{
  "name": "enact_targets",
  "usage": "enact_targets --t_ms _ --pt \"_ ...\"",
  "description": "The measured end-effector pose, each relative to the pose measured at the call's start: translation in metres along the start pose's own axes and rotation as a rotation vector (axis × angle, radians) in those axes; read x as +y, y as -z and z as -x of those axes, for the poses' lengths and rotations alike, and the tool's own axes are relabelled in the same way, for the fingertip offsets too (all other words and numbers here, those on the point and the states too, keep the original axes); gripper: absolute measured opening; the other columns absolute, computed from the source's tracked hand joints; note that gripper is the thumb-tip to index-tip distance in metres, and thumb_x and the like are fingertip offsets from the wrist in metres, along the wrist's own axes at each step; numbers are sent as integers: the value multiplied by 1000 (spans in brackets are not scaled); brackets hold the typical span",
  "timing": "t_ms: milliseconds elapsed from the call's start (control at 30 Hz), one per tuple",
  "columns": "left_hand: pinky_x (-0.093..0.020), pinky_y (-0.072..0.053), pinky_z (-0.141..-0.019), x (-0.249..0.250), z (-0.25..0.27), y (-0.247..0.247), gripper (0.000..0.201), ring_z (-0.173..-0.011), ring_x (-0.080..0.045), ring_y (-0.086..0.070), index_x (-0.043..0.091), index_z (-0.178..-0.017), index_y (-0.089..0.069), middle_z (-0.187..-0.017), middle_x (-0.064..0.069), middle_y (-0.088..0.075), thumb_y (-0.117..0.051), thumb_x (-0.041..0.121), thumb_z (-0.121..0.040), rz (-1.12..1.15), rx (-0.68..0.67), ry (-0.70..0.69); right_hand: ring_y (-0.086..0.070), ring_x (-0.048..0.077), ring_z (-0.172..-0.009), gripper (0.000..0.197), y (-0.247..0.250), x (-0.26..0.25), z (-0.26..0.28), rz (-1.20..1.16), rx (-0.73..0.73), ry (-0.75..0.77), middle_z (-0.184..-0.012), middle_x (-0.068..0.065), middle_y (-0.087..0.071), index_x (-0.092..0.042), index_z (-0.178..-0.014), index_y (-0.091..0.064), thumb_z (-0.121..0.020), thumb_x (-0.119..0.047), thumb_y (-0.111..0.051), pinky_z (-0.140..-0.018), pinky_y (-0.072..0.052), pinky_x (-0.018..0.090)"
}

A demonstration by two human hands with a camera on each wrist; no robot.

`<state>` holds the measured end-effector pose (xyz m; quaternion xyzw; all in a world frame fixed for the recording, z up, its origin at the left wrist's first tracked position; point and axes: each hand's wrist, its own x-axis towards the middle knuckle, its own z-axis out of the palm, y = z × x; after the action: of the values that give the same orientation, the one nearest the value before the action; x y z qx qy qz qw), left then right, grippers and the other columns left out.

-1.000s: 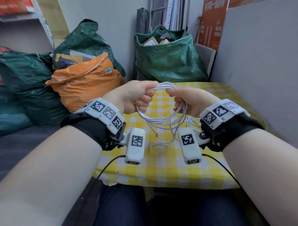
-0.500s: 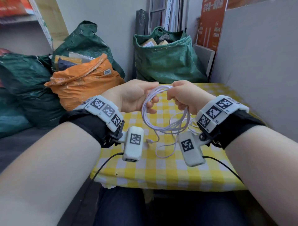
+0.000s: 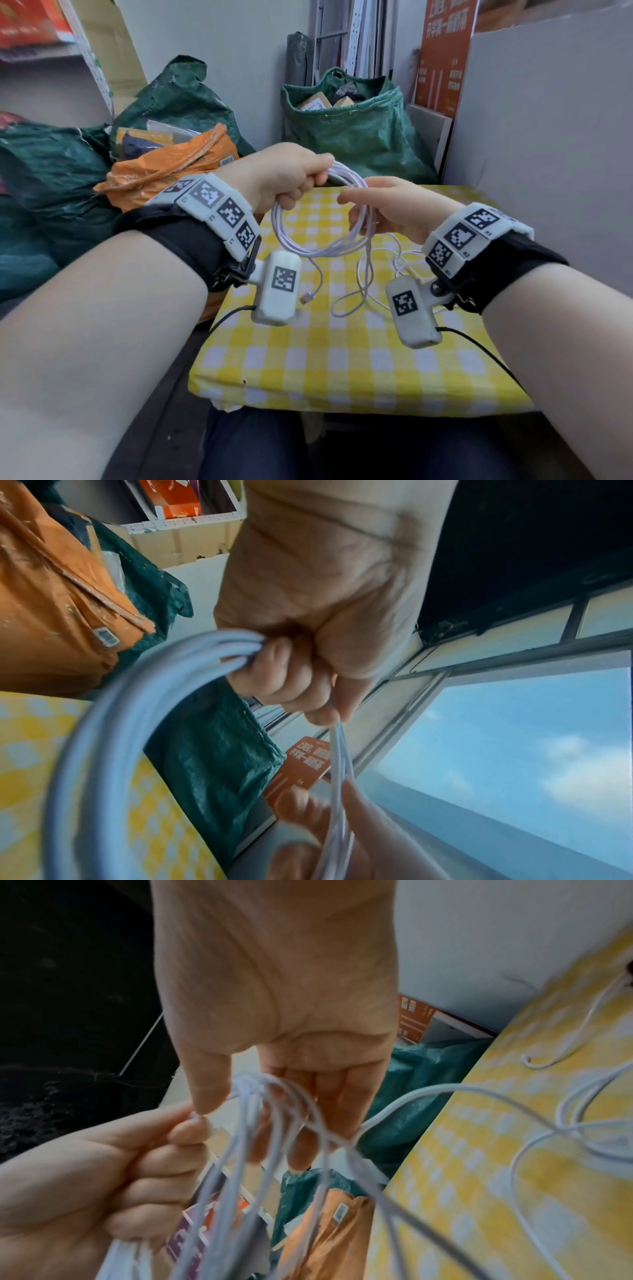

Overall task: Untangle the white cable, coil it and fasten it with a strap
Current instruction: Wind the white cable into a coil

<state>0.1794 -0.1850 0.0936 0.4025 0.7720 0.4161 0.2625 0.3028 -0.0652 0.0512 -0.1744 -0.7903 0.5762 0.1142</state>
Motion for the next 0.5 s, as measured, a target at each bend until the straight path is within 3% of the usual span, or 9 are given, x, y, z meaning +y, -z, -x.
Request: enact_targets --t_ms 100,167,267,367,400,500 --pt "-14 -11 -34 3 0 11 41 -33 -4 -13 19 -65 -37 -40 10 -22 -35 36 -101 96 89 4 -64 16 -80 42 6 4 -1 118 -12 -24 -84 4 -73 -13 -99 -69 -97 -45 -42 -83 -46 26" --pt "-15 -9 -36 6 2 19 40 -33 -4 -12 20 -64 -34 -39 11 -21 -36 35 -101 125 162 3 -60 14 -83 41 8 1 -1 230 1 -21 -88 4 -72 -9 -99 -70 -98 -34 -39 -76 -43 21" --pt "-15 -9 -38 8 2 29 37 -32 -5 -11 20 -63 -33 -37 10 -20 -37 30 -98 150 284 -9 -48 11 -62 28 15 -6 1 380 53 2 -74 -3 -62 -12 -96 -72 -96 -20 -45 -57 -37 21" --pt "-12 -10 -38 8 1 37 37 -30 -6 -12 20 -61 -34 -38 8 -21 -38 28 -97 190 426 5 -38 4 -42 20 26 -9 -1 475 153 55 -56 -9 -51 -21 -94 -71 -95 -23 -51 -42 -32 15" --pt "-11 -10 -38 9 2 41 36 -29 -6 -12 20 -61 -33 -41 6 -21 -39 27 -97 203 469 8 -42 3 -43 17 31 -10 -1 461 197 76 -55 -11 -53 -22 -94 -71 -94 -25 -54 -41 -33 15" --pt "-9 -13 -36 12 7 51 32 -27 -8 -15 19 -64 -32 -56 0 -22 -38 25 -95 205 604 51 -54 8 -66 10 47 -10 -1 406 374 144 -79 -7 -64 -24 -92 -71 -88 -31 -64 -56 -41 19"
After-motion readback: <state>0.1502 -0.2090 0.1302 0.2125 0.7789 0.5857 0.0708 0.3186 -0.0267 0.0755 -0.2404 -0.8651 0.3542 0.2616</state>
